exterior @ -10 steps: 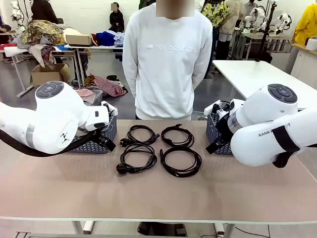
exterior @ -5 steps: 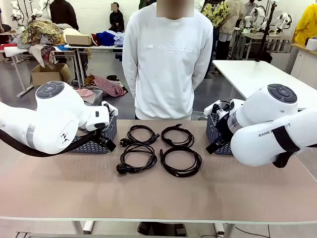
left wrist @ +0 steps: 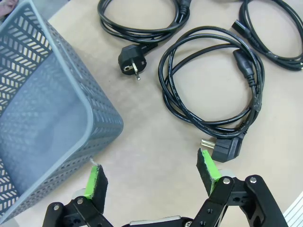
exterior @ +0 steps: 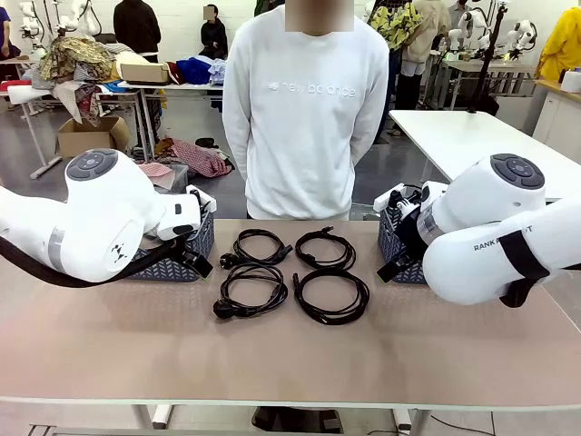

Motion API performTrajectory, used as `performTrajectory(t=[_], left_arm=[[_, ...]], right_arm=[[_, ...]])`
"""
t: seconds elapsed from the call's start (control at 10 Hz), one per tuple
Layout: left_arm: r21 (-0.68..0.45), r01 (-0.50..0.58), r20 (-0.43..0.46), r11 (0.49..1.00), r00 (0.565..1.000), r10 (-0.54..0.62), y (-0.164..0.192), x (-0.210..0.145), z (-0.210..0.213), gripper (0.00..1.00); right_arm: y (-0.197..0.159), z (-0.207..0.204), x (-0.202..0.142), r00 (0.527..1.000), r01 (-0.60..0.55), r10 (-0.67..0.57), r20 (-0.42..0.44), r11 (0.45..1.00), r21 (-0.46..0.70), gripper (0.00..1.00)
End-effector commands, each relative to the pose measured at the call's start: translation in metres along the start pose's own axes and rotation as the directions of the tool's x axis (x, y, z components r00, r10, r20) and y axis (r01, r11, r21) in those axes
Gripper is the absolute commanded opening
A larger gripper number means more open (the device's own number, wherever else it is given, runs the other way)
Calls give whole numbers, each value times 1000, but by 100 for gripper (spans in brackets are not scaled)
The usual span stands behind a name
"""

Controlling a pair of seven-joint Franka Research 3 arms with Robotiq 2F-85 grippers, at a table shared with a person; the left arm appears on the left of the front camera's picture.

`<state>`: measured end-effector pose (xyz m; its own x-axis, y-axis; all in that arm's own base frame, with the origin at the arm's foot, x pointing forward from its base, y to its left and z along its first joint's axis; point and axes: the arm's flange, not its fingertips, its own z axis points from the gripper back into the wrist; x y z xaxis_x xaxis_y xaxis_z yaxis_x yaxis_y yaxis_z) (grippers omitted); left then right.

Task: Organize the cables according to human instructions.
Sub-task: Pick up a bundle of cables and place it in the basket indicated by the human.

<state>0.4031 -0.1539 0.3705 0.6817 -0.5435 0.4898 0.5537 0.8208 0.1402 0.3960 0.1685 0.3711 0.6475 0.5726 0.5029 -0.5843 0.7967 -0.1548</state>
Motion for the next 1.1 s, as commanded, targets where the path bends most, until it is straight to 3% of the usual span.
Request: performTrajectory(t=[0.0, 0.4, 0.8, 1.0], left_arm=[[0, 0, 0, 1000, 1000, 0, 0, 0, 0, 100], [-54, 68, 57, 996, 996, -64, 18, 8, 45, 100], [-223, 134, 102, 966, 988, -113, 50, 8, 81, 100], [-260, 173, 119, 950, 982, -146, 72, 10, 96, 100]], right_arm=[[-3, 3, 2, 1000, -5, 5, 3, 1000, -16, 100], [-17, 40, 5, 995, -69, 62, 81, 994, 85, 100], [-41, 68, -1, 982, -168, 136, 133, 950, 264, 100], [-56, 82, -7, 976, -180, 131, 174, 937, 300, 100]])
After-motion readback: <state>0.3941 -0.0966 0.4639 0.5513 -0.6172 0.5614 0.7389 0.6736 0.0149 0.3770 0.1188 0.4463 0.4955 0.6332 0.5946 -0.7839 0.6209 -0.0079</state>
